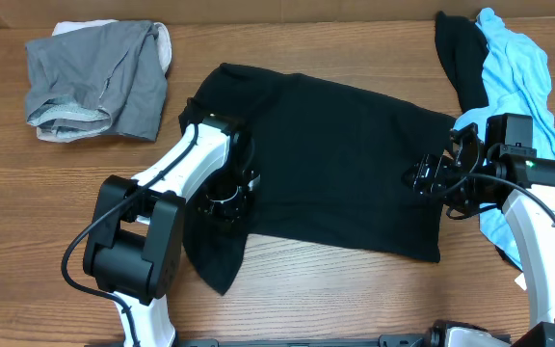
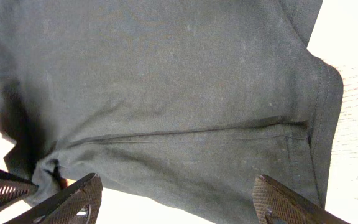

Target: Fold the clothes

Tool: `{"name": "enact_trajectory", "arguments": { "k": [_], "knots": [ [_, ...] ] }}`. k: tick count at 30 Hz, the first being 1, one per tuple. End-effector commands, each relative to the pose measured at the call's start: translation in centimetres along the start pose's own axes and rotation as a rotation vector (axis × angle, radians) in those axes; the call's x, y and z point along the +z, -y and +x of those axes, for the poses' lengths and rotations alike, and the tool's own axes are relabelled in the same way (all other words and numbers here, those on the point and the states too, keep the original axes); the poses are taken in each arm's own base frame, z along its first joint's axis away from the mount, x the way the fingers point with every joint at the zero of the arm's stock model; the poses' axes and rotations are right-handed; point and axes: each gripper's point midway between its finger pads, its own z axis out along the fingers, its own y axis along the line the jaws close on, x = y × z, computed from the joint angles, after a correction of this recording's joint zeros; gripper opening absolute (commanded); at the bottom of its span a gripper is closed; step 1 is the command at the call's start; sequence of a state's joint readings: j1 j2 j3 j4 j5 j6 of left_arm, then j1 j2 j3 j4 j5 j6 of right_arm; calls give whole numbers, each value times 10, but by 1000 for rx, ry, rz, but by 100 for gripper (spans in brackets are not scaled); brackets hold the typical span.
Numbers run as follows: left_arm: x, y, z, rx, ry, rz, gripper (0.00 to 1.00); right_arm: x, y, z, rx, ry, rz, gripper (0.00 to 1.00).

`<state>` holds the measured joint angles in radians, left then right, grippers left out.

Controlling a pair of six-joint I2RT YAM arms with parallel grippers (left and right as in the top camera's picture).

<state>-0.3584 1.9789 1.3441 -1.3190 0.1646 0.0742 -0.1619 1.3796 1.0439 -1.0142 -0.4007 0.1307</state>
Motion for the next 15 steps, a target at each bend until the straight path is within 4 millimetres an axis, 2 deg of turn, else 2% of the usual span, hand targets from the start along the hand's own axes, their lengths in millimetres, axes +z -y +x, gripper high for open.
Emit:
{"name": "enact_trajectory", "arguments": {
  "k": [1,4,15],
  "knots": [
    [-8,8,5,4,-17,17,4,1,-1,0,-9,-3,-2,81],
    [-7,16,12,22,-46,18,4,1,-1,0,-10,-3,-2,81],
    [7,74,35,161,-139,-2,4,1,-1,-1,-12,4,-3,81]
  ]
}}
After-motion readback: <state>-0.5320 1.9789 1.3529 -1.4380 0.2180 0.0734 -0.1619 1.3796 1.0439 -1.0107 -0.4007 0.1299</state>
